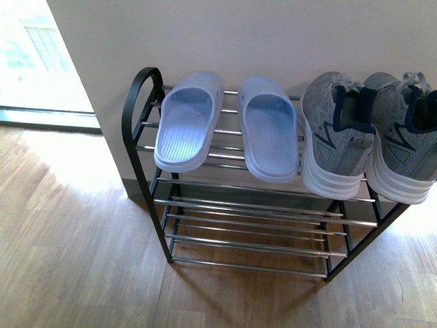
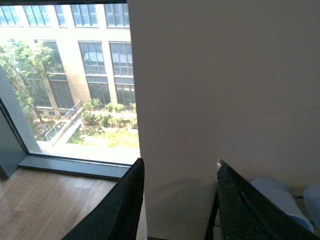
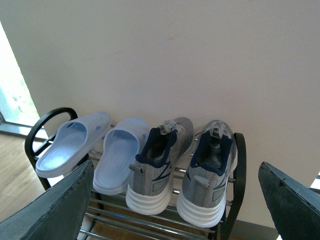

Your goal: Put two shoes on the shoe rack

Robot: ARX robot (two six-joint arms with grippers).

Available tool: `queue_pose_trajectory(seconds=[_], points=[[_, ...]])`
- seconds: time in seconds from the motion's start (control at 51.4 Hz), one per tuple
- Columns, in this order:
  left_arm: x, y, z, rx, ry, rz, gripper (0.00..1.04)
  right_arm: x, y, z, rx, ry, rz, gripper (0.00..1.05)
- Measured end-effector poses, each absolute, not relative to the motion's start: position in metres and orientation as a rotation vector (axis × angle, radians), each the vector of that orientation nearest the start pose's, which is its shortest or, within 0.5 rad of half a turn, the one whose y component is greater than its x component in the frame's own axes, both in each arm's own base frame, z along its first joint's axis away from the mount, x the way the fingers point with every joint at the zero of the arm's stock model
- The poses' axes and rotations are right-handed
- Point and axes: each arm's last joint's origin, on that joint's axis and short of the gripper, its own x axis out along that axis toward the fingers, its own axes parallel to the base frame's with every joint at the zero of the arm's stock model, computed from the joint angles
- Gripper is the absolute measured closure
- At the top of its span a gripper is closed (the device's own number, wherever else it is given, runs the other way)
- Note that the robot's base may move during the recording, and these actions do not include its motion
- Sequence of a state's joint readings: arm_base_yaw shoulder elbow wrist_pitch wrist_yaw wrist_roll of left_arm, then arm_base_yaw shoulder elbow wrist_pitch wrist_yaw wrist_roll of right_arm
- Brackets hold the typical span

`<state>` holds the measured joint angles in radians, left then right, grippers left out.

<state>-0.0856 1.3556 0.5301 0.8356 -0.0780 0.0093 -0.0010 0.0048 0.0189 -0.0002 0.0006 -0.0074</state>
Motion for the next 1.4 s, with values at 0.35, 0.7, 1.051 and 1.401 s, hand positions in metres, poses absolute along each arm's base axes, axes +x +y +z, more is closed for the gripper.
queue_pose_trajectory(seconds=[0.35,0.7,1.051,1.401], points=[[0.209,-0.001,0.192,0.002,0.008,0.000,1.03,0.097,0.000,0.170,-0.007,-0.014,-0.001,0.09],[0.173,0.000,0.179,0.002,0.009,-0.002,1.03,0.097,0.000,0.170,-0.007,-0.014,-0.001,0.09],[0.150,0.000,0.167,0.002,-0.002,-0.002,1.03,0.097,0.000,0.170,-0.007,-0.014,-0.001,0.09],[0.133,0.000,0.168,0.002,-0.002,-0.002,1.03,0.097,0.000,0.170,-0.007,-0.014,-0.001,0.09]])
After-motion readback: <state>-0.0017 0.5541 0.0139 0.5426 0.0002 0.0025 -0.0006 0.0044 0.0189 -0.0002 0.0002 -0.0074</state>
